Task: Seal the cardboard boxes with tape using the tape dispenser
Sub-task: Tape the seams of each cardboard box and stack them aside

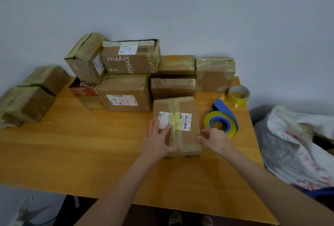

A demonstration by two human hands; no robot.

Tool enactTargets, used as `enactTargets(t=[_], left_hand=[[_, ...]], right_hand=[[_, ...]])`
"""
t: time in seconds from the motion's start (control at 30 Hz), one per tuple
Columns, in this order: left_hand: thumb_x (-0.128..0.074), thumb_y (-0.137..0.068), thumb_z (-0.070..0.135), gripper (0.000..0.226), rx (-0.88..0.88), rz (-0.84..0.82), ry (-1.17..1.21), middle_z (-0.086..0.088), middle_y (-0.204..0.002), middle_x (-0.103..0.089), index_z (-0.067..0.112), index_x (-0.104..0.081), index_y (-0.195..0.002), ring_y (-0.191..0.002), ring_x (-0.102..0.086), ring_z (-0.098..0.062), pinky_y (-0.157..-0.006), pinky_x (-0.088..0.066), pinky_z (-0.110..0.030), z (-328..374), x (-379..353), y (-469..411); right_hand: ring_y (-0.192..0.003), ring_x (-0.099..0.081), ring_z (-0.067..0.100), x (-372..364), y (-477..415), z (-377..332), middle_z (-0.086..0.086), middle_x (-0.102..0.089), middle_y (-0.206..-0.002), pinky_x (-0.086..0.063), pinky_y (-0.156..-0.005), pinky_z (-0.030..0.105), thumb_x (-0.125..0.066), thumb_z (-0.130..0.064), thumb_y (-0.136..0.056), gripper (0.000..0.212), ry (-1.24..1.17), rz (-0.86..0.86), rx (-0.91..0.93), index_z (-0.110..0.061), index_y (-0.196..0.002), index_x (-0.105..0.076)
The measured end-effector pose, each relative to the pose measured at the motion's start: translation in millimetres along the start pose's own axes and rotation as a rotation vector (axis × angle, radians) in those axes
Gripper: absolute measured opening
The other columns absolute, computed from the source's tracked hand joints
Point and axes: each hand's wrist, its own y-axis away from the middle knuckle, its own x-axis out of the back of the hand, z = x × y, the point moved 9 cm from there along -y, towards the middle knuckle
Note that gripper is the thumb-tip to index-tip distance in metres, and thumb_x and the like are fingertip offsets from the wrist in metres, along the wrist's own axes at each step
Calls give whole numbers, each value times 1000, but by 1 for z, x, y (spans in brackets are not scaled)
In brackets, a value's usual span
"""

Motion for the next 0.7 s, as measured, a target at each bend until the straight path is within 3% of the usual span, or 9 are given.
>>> enactTargets(t=[0.07, 0.13, 0.2, 0.23, 0.3, 0.37, 0.47, 0.57, 0.7], left_hand=[[-56, -71, 78, 102, -162, -36, -214, -2, -158, 22, 44, -3, -151, -146, 21, -26, -116, 8, -53, 15, -17, 2], [-56, -77, 72, 97, -231, -67, -319, -2, -159, 21, 48, 6, -148, -146, 19, -26, -117, 7, -56, 22, -32, 3], [-56, -84, 62, 92, -259, -50, -370, -2, -160, 19, 49, 9, -147, -147, 17, -27, -117, 7, -56, 23, -35, -1], [-57, -85, 59, 91, -267, -46, -374, -2, -160, 18, 50, 9, -147, -147, 16, -27, -117, 8, -55, 22, -34, -4], [-59, -86, 55, 91, -282, -61, -362, -1, -160, 18, 50, 8, -147, -147, 17, -26, -116, 10, -54, 22, -32, -9], [-60, -86, 53, 91, -293, -76, -365, 0, -160, 18, 50, 7, -147, -146, 18, -25, -114, 13, -54, 21, -31, -12], [-61, -87, 50, 89, -296, -70, -352, 1, -160, 18, 50, 5, -147, -146, 19, -24, -111, 17, -52, 19, -31, -15], [-62, -87, 47, 89, -290, -78, -323, 2, -160, 17, 51, 4, -146, -146, 20, -23, -110, 21, -50, 15, -32, -17], [-62, -87, 47, 88, -292, -82, -324, 1, -160, 17, 51, 3, -147, -146, 19, -23, -109, 21, -50, 13, -32, -16]], right_hand=[[-107, -57, 25, 29, -2, 20, 6, -59, -121, -51, -87, 38, -58, -44, -92, 46, -44, 182, -61, -20, -132, -53], [-118, -48, 31, 58, -2, 46, 12, -48, -129, -44, -99, 41, -63, -43, -89, 56, -67, 355, -157, -17, -136, -46], [-125, -41, 35, 70, -6, 71, 17, -44, -134, -40, -103, 44, -64, -46, -88, 67, -25, 361, -264, -12, -141, -39], [-122, -45, 35, 70, -11, 82, 18, -47, -131, -43, -99, 43, -64, -48, -88, 67, -21, 313, -308, -10, -138, -40], [-93, -59, 29, 60, -23, 95, 14, -60, -101, -49, -71, 37, -63, -50, -88, 51, -45, 174, -349, -7, -115, -53], [-62, -53, 21, 53, -32, 100, 8, -55, -71, -38, -51, 31, -64, -46, -90, 40, -108, 109, -369, -8, -88, -53], [-52, -42, 19, 49, -40, 105, 7, -45, -61, -29, -48, 30, -67, -31, -90, 36, -214, 115, -418, -8, -70, -48], [-49, -36, 18, 46, -44, 100, 6, -38, -57, -25, -46, 30, -71, -24, -87, 37, -277, 118, -427, -9, -65, -44], [-51, -43, 18, 55, -41, 82, 7, -46, -65, -32, -42, 29, -77, -19, -78, 36, -351, 147, -392, -8, -92, -46]])
